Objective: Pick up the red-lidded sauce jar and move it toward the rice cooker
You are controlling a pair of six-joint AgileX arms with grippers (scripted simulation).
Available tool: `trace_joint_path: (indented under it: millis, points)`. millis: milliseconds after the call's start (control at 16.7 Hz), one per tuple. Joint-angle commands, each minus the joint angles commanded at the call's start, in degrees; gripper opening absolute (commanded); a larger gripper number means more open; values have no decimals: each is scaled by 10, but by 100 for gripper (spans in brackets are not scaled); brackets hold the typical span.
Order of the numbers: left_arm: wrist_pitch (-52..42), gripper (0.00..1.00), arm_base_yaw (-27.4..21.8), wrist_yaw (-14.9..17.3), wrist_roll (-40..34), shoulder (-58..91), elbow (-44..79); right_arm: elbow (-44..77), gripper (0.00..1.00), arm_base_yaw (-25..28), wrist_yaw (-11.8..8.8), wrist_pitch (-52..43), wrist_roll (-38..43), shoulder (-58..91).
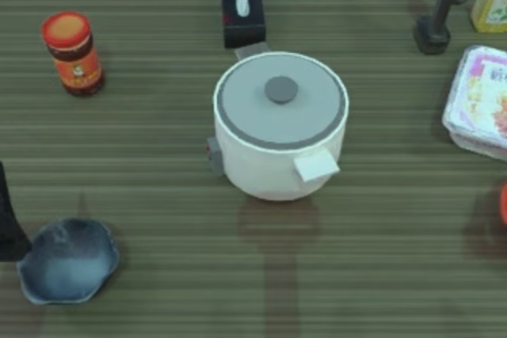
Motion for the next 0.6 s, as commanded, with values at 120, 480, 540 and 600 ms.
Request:
trace_joint_path:
  millis: [120, 480, 540, 600]
  points:
    - [0, 100, 0, 0, 0, 0, 0, 0, 100, 0, 0, 0, 0, 0]
    - [-53, 100, 9, -5, 21, 97, 110, 0, 100, 0, 0, 0, 0, 0]
    - [-71, 100, 11, -6, 28, 129, 145, 0, 100, 0, 0, 0, 0, 0]
    - [-92, 100, 12, -5, 35, 167, 185, 0, 100, 0, 0, 0, 0, 0]
